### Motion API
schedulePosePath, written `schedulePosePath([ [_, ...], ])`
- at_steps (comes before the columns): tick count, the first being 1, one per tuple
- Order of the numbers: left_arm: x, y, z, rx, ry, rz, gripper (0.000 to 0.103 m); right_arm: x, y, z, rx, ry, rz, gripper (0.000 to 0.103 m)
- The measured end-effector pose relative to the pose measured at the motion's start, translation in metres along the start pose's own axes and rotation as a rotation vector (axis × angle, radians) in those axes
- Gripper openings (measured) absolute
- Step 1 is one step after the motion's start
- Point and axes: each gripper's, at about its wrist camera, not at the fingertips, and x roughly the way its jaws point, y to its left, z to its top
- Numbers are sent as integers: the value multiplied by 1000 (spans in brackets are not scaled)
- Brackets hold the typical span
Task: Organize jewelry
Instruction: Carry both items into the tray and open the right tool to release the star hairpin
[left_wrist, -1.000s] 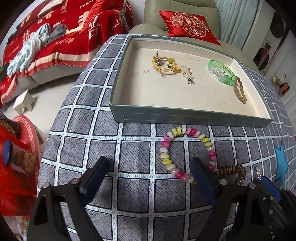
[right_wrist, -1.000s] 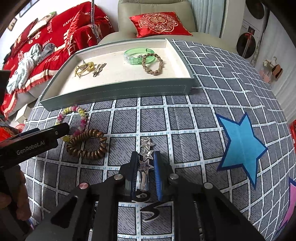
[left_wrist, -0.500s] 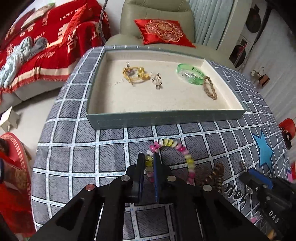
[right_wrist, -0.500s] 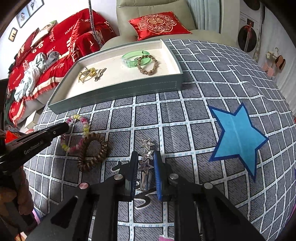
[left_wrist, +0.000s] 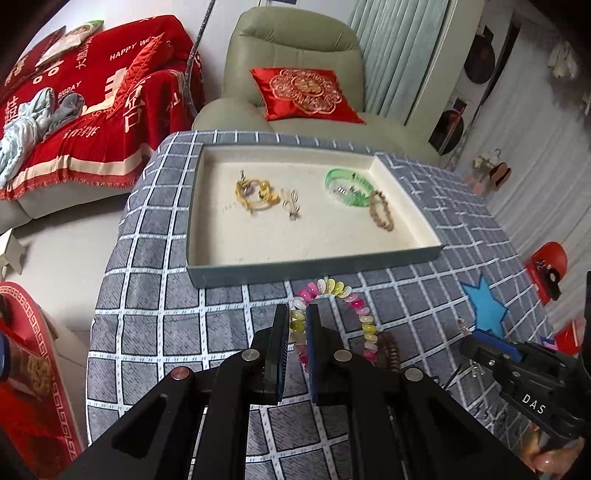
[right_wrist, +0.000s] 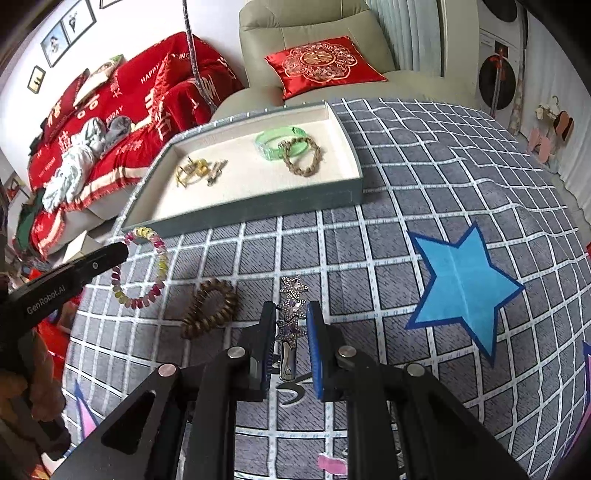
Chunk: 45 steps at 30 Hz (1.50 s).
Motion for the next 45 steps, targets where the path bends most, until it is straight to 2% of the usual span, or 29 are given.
schedulePosePath([
  [7, -11, 4, 20, -5, -41, -34, 25, -10, 4, 27, 18, -34, 53, 18],
  [15, -5, 21, 63, -41, -69, -57, 25, 3, 19, 85, -11, -46, 91, 18],
  [17, 2, 22, 77, -22, -75, -34, 25, 9, 24, 98, -20, -43, 100, 18],
  [21, 20, 27, 101, -22, -63, -35, 25, 30, 32, 125, -13, -22, 124, 18],
  [26, 54, 30, 118, 5, -16, -23, 25, 63, 44, 147, -35, 10, 122, 18],
  [33, 95, 27, 112, 39, 68, -12, 25, 116, 53, 153, -50, 88, 114, 18],
  [38, 111, 21, 105, 76, 100, 5, 25, 137, 46, 152, -45, 115, 97, 18],
  [45, 128, 15, 99, 111, 132, 76, 25, 153, 34, 155, -26, 115, 51, 18],
])
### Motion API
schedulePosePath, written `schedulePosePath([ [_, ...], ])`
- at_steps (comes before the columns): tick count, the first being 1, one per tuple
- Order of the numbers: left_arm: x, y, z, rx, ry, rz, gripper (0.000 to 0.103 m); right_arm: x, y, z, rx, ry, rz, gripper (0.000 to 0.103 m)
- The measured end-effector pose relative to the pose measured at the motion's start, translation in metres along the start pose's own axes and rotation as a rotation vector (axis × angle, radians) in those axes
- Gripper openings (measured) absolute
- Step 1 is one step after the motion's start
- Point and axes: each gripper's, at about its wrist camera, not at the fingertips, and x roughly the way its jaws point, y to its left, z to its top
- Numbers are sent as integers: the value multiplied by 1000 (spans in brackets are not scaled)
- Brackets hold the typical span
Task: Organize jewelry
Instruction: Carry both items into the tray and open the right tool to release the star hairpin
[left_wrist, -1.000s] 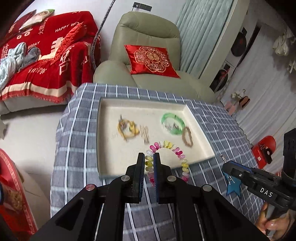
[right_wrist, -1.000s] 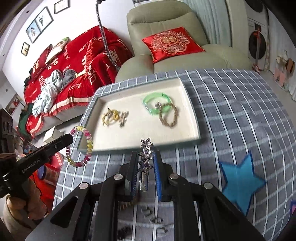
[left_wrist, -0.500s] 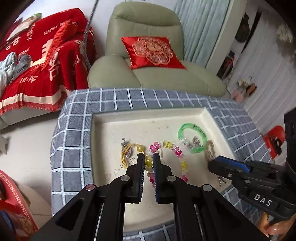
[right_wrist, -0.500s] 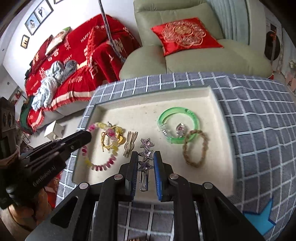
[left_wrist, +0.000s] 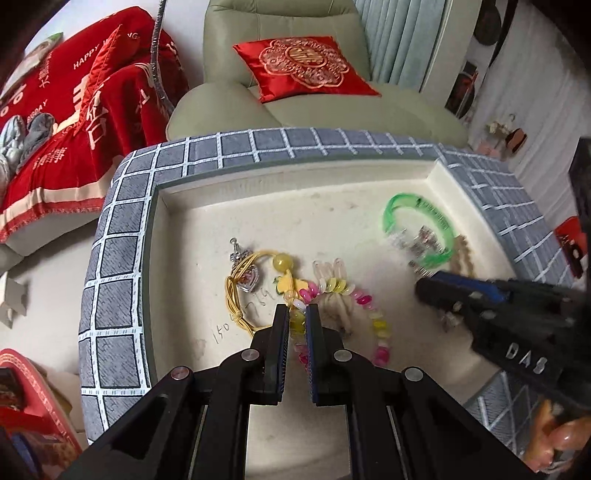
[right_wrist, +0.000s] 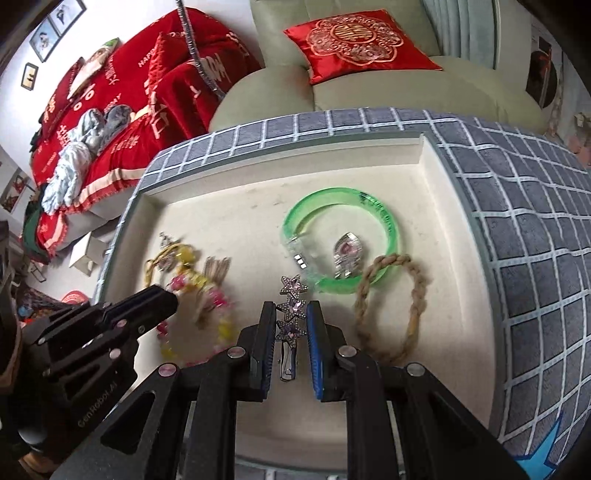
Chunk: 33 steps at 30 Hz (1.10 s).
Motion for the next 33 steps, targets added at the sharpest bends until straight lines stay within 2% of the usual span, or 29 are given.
schedulePosePath([
  [7, 4, -14, -5, 77, -21, 107, 26, 3, -3, 3, 2, -18, -33, 18],
  [12, 3, -16, -6, 77, -27, 110, 26, 2, 3, 1, -25, -16, -57, 20],
  [14, 2, -17, -7, 71, -27, 104, 26, 1, 2, 1, -15, -13, -46, 29],
  [16, 2, -16, -7, 66, -27, 101, 26, 1, 2, 2, -7, -14, -47, 60],
  [26, 1, -13, -6, 56, -31, 85, 26, -18, -5, 0, 49, -56, 24, 62],
  [33, -6, -11, -7, 25, -53, 66, 26, -40, -11, -6, 82, -90, 60, 75],
])
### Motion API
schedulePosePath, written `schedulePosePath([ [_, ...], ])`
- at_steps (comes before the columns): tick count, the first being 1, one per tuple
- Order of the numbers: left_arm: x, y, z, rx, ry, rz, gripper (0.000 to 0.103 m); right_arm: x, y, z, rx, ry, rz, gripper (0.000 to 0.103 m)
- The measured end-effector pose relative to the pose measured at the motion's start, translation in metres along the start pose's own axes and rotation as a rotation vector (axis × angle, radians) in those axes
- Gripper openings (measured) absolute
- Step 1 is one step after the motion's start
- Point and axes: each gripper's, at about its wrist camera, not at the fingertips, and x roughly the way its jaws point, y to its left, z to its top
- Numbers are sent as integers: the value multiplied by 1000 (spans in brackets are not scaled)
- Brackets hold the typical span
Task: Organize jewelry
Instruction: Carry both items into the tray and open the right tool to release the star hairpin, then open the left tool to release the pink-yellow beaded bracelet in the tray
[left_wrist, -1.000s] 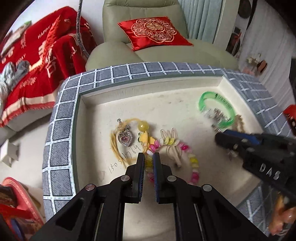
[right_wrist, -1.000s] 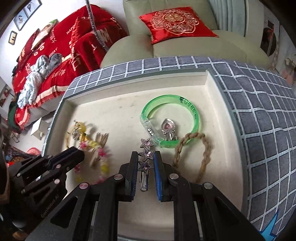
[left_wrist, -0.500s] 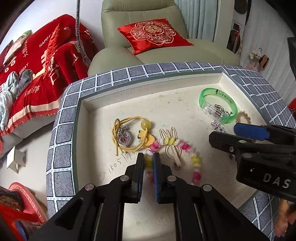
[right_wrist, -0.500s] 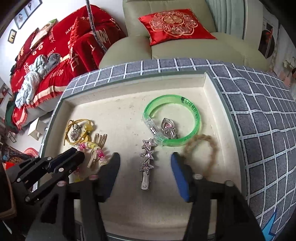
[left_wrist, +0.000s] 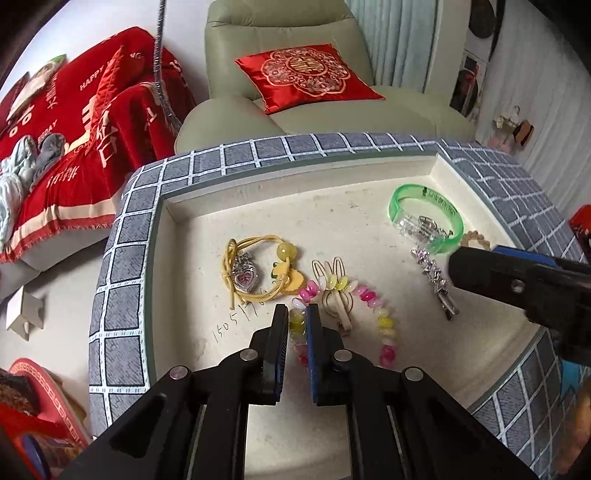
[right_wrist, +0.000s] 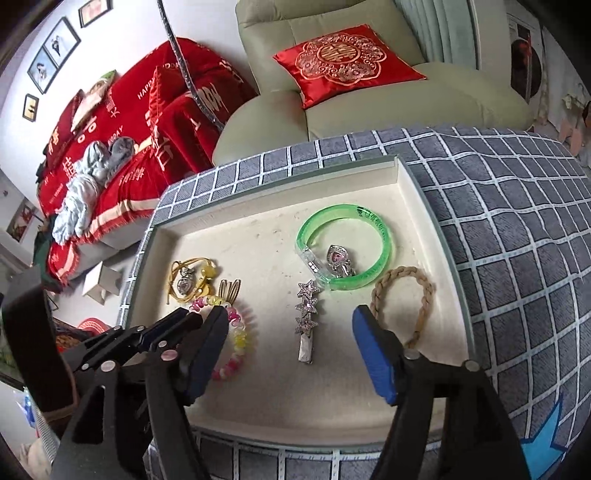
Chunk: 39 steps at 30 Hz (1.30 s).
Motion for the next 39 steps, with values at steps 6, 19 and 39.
schedulePosePath([
  [6, -3, 6, 1, -39, -2, 2, 26, -16, -10, -2, 39, -17, 19, 77],
  [19, -15, 8, 2, -55, -21, 1, 26, -33, -25, -12, 97, -28, 35, 77],
  [39, -58, 22, -35, -68, -100, 56, 103, -83, -10, -55, 86, -125, 80, 91],
])
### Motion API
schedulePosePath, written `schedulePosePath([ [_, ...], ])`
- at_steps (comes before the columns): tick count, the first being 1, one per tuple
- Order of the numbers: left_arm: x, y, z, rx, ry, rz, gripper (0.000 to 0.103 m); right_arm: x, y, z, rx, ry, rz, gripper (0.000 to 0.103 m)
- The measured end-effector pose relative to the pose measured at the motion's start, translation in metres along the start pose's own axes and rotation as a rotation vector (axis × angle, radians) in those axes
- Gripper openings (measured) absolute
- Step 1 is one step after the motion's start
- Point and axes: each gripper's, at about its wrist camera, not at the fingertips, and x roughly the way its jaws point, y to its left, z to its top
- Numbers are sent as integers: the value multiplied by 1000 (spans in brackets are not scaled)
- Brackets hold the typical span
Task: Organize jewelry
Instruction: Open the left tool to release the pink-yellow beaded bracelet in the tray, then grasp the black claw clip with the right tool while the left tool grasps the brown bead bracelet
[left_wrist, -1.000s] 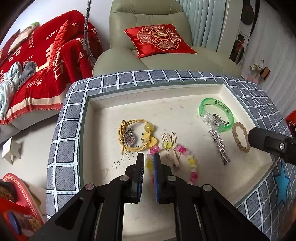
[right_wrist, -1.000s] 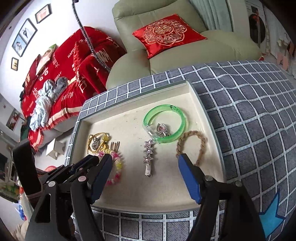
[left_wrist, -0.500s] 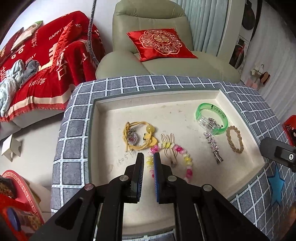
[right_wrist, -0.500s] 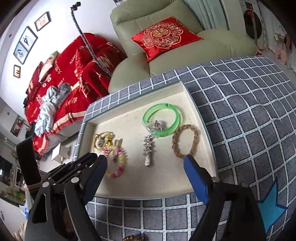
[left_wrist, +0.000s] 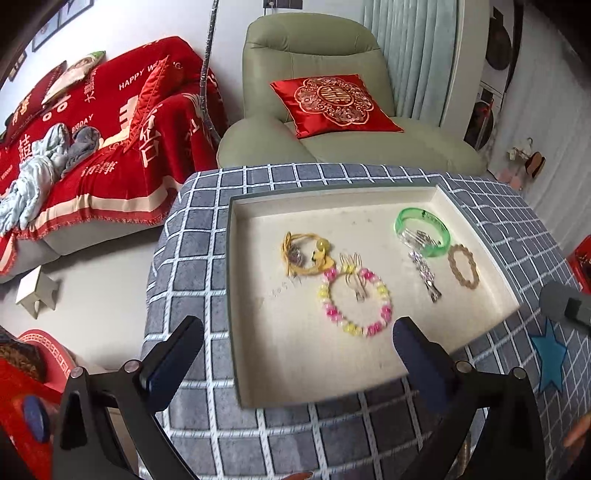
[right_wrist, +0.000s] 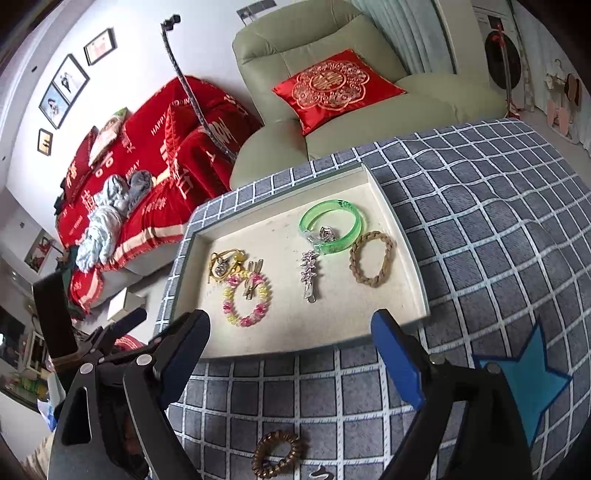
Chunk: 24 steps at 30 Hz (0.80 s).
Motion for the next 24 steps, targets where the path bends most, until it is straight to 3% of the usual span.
schedulePosePath([
  [6, -28, -5, -20, 55, -23, -12, 103, -21, 0, -20, 25, 28, 16, 91],
  [11, -43, -11, -45, 85, 6, -80, 103, -36, 2, -50, -17, 75, -2, 91],
  [24, -39, -39, -79, 152, 81, -154, 103, -45, 7, -173, -147, 209, -114, 91],
])
